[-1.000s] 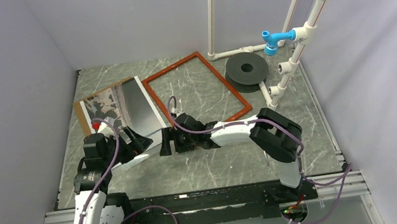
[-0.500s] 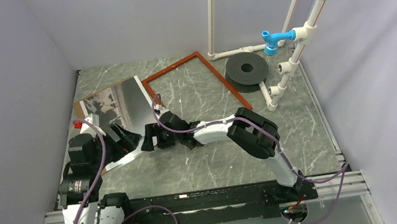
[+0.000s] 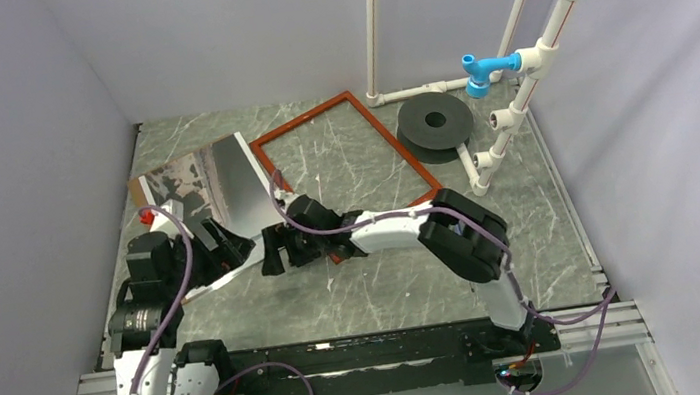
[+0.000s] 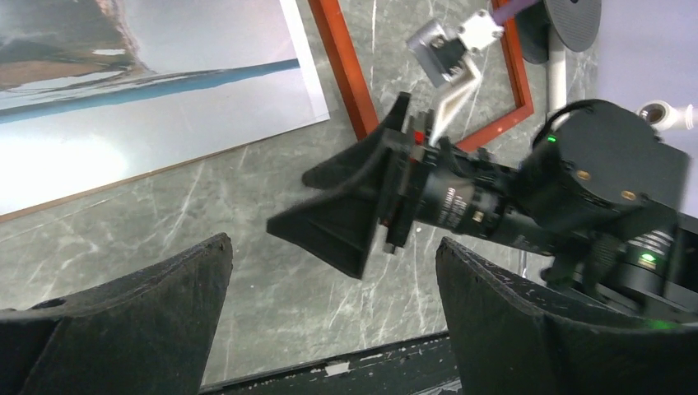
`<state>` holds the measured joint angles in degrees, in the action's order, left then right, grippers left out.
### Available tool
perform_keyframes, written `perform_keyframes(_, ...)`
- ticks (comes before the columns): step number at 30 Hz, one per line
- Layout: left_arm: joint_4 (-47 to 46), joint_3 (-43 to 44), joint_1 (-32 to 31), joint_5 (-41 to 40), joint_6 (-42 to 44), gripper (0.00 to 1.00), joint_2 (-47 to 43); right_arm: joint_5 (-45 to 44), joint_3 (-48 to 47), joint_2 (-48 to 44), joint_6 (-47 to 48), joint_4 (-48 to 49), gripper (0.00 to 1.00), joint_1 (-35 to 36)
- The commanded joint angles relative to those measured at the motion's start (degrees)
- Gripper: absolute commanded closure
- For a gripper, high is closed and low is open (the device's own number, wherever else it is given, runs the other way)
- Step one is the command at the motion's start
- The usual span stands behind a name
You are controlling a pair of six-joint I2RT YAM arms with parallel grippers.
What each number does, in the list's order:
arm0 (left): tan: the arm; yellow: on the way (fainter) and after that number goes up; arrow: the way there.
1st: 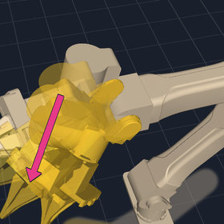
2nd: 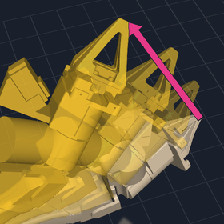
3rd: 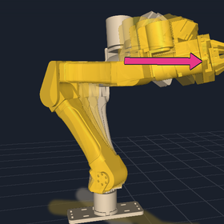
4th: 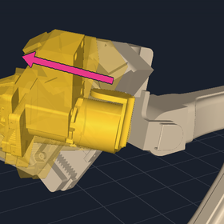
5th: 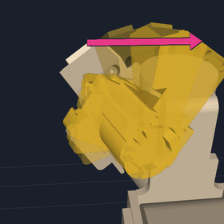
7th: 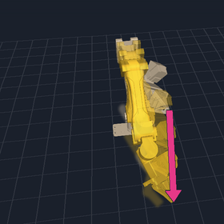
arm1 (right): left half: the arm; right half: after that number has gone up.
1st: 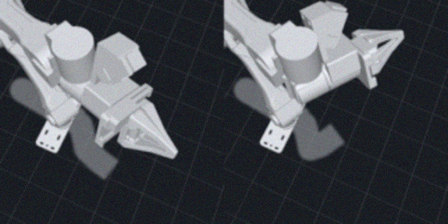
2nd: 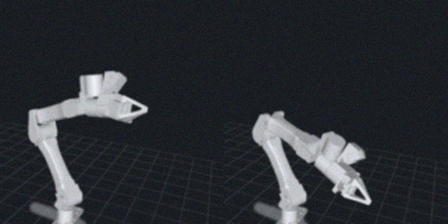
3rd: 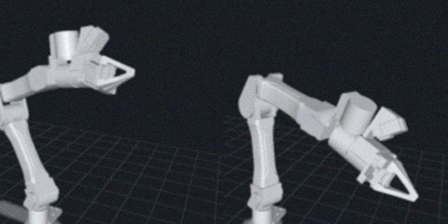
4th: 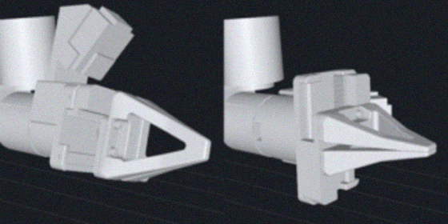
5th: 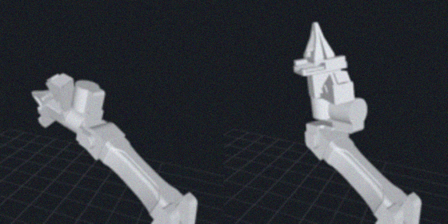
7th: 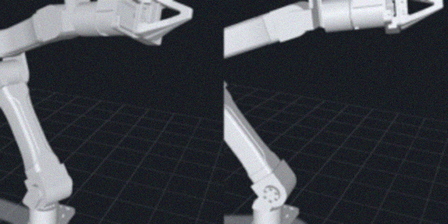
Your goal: Take the photo out of the frame
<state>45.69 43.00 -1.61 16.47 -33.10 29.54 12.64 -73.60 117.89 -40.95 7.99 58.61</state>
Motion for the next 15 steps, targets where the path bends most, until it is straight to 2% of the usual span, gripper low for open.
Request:
perform_keyframes(1, -6.69, -2.33, -0.14, 4.85, -0.95, 0.04, 2.0, -0.14, 3.83, -8.73, 5.72, -5.36, 0.15, -1.49)
perform_keyframes(5, -10.45, -4.89, -0.07, 6.4, -2.71, 0.05, 3.41, -2.75, 1.75, -9.14, 8.73, -11.71, 0.17, -4.39)
perform_keyframes(8, -14.29, -6.8, -0.09, 7.93, -3.58, 0.06, 5.9, -2.43, -0.06, -6.89, 8.65, -12.06, 0.22, -5.5)
perform_keyframes(11, -16.34, -6.49, -0.12, 9.53, -2.34, 0.06, 11.44, -2.79, -2.4, -4.12, 8.38, -11.91, 0.27, -6.05)
perform_keyframes(15, -15.21, -2.64, -0.15, 6.72, 1.91, 0.05, 19.51, -3.02, -4.52, -1.28, 7.91, -11.2, 0.35, -6.98)
